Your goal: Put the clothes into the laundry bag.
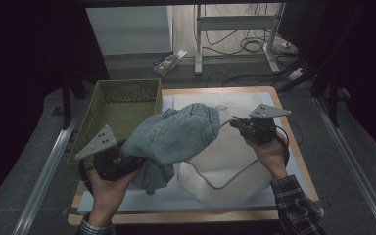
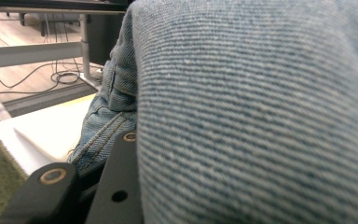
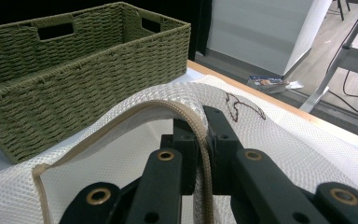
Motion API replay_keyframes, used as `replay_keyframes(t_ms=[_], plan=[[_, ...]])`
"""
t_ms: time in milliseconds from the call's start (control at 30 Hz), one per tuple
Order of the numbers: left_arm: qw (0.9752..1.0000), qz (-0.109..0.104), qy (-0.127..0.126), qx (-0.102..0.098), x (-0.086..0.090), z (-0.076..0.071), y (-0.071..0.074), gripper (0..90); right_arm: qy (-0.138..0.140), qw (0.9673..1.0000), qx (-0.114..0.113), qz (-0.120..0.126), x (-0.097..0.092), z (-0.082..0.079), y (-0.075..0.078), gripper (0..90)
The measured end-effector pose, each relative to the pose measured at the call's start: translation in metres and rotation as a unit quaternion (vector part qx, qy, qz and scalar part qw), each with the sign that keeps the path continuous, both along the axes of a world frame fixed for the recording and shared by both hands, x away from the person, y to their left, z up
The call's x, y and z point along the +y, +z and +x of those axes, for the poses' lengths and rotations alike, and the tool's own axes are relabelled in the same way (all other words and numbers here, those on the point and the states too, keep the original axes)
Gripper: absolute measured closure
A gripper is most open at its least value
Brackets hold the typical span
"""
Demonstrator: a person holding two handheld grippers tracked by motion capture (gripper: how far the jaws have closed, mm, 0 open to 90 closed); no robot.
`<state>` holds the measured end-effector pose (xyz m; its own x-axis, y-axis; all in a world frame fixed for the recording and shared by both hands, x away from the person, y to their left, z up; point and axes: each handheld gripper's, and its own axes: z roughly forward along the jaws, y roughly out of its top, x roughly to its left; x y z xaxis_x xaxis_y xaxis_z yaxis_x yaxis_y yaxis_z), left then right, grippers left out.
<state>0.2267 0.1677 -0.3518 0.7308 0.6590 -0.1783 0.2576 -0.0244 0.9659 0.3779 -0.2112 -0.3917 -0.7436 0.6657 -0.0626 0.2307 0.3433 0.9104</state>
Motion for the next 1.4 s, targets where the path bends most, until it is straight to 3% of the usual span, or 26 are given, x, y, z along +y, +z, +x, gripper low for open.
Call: replay_keyframes(t_ms=[333, 667, 867, 1100, 1400], plan=[[0.9999, -0.001, -0.017, 0.0, -0.021, -0.003, -0.014, 67.1, -0.001, 1.0, 0.002, 0.003, -0.001, 0.001, 0.0, 83.2], [0.9991, -0.001, -0.039, 0.015, -0.042, -0.003, -0.041, 67.0, -0.003, 0.9999, 0.008, 0.008, -0.002, 0.003, -0.001, 83.2], [0.9988, 0.026, -0.039, 0.011, -0.057, -0.003, -0.054, 66.9, -0.003, 0.9999, 0.008, 0.008, -0.002, 0.003, 0.0, 83.2], [0.9978, 0.05, -0.039, 0.021, -0.074, 0.0, -0.069, 66.7, -0.002, 0.9999, 0.007, 0.008, -0.002, 0.003, 0.0, 83.2], [0.9971, 0.057, -0.035, 0.038, -0.091, 0.009, -0.075, 66.4, 0.0, 1.0, 0.005, 0.008, 0.0, 0.001, 0.001, 83.2]])
